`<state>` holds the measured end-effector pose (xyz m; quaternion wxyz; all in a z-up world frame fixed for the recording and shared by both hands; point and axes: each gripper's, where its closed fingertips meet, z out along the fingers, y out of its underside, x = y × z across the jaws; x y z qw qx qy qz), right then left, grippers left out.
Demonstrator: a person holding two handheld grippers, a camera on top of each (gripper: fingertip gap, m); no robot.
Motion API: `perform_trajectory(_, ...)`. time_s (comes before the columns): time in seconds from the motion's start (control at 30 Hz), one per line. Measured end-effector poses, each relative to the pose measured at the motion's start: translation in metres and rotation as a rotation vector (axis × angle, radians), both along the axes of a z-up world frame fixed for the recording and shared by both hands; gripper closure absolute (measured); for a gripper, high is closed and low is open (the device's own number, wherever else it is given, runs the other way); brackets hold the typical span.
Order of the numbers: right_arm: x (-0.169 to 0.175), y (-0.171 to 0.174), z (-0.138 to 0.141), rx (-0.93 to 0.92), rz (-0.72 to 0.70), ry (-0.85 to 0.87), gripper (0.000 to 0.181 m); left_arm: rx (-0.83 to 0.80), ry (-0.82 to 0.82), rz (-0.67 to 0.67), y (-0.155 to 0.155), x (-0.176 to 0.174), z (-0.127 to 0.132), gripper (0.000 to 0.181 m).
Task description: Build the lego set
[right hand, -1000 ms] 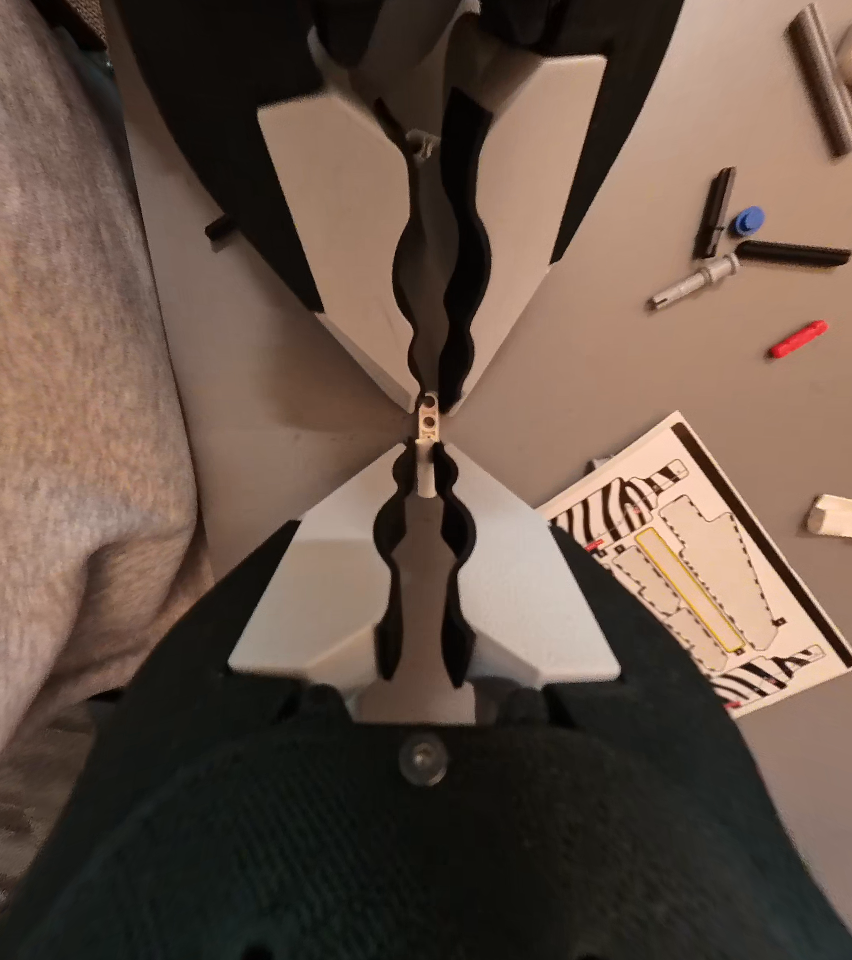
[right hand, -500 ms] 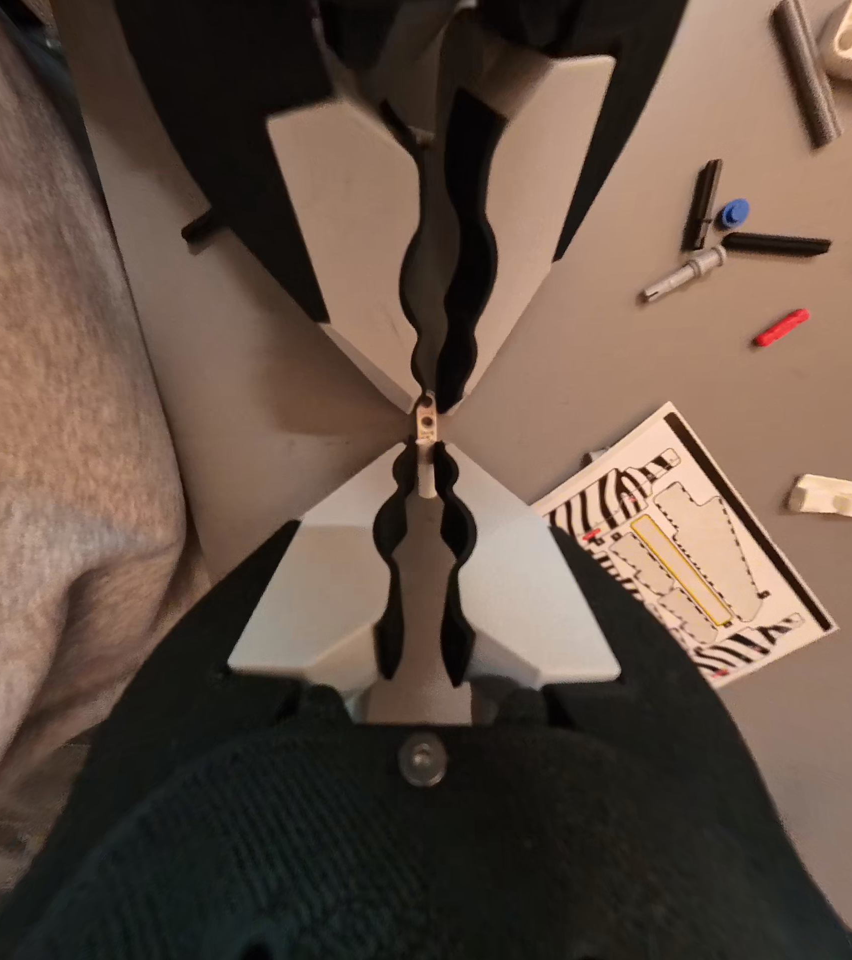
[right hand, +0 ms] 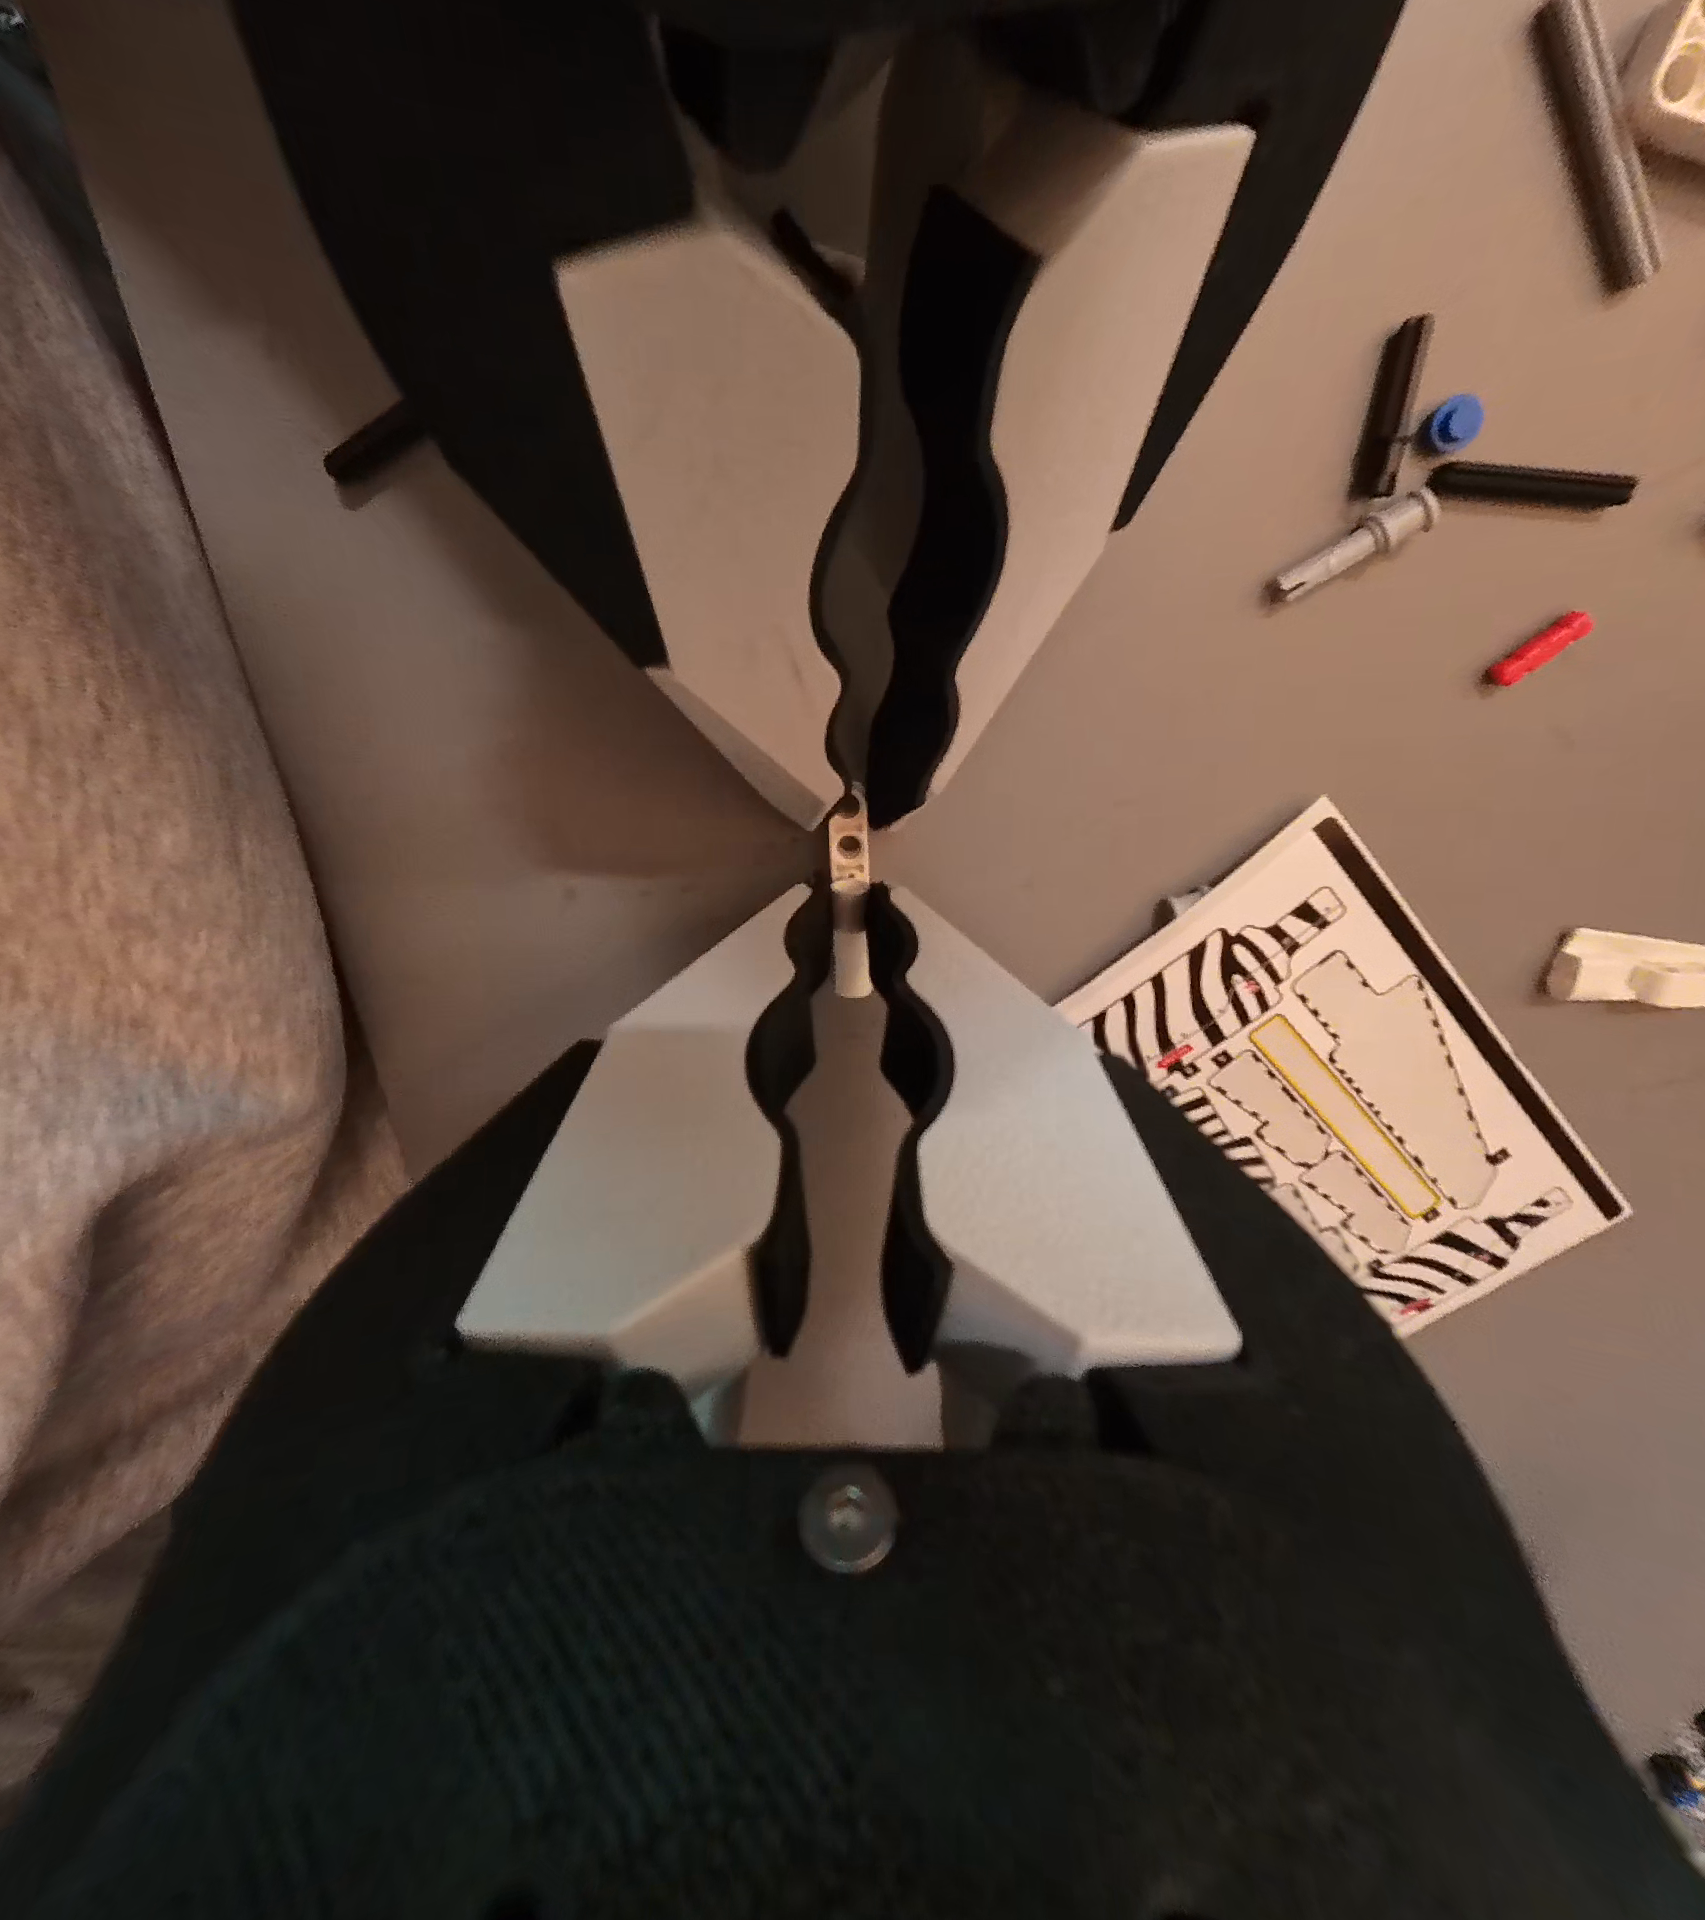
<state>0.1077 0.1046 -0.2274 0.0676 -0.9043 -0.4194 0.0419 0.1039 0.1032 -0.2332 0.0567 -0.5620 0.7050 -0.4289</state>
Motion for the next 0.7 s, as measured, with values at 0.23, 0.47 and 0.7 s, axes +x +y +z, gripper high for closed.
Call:
perform_trajectory(0.23,0.0002,0.0007,-0.0004,0.013,-0.073,-0.012,0.175,-0.004,0.002,0.004,0.0000,0.0000,0.0000,0.175)
perform_trajectory(0.47,0.0008,-0.0001,-0.0012,0.042,0.127,-0.054,0.175,-0.001,0.000,0.003,0.0000,-0.0001,-0.0001,0.175)
perform_trajectory(0.7,0.0003,-0.0004,-0.0017,0.020,0.307,-0.077,0.176,-0.010,0.003,0.003,0.0001,-0.0001,0.0000,0.175)
